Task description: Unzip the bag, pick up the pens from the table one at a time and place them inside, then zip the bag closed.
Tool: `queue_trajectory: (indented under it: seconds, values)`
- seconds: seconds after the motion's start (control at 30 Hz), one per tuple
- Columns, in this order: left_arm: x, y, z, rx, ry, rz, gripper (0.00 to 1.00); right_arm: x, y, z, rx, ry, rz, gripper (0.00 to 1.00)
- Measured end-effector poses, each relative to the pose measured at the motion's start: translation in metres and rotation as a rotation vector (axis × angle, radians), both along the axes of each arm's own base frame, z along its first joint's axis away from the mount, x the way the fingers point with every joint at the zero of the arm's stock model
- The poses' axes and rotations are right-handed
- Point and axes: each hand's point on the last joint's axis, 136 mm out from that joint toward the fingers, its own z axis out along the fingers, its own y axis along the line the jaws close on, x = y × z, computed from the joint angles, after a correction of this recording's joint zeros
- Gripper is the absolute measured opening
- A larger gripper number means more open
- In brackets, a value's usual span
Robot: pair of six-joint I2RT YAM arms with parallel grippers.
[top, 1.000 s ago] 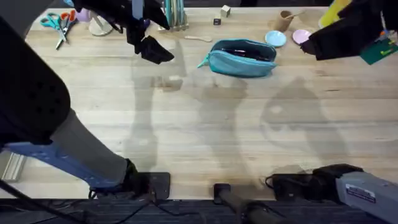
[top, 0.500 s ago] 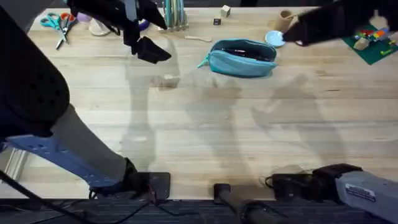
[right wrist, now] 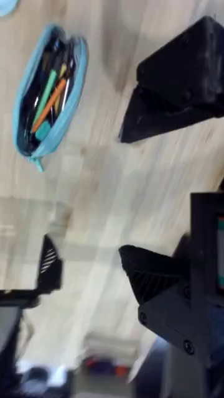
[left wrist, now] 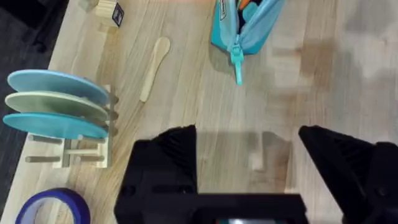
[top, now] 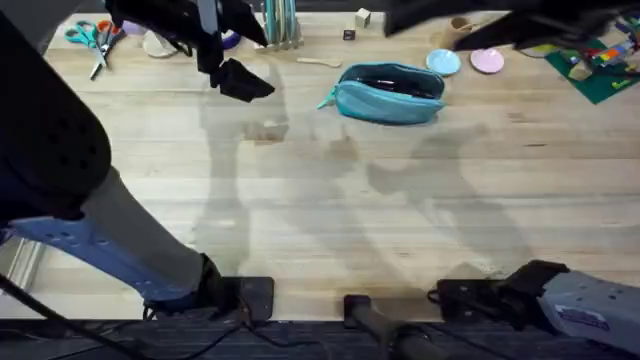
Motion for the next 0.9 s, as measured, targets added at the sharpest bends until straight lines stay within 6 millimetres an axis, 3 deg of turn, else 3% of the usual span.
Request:
queue_trajectory:
  seconds: [0.13,0.33,0.6,0.9]
  values:
    - [0.000,-0.001,0.001,-0.004,-0.001,-0.001,0.995,0.012,0.020,-0.005,0.079,0.059,-0.112,0.997]
    - [0.000,-0.001,0.001,-0.007,-0.001,-0.001,0.995,0.018,0.028,-0.031,0.129,0.223,-0.278,0.998]
    - [0.000,-0.001,0.001,-0.010,-0.001,-0.002,0.995,0.031,0.035,-0.034,0.153,0.222,-0.323,0.998]
    - [0.000,-0.001,0.001,-0.010,-0.001,-0.002,0.996,0.040,0.051,-0.069,0.034,0.175,-0.415,0.997]
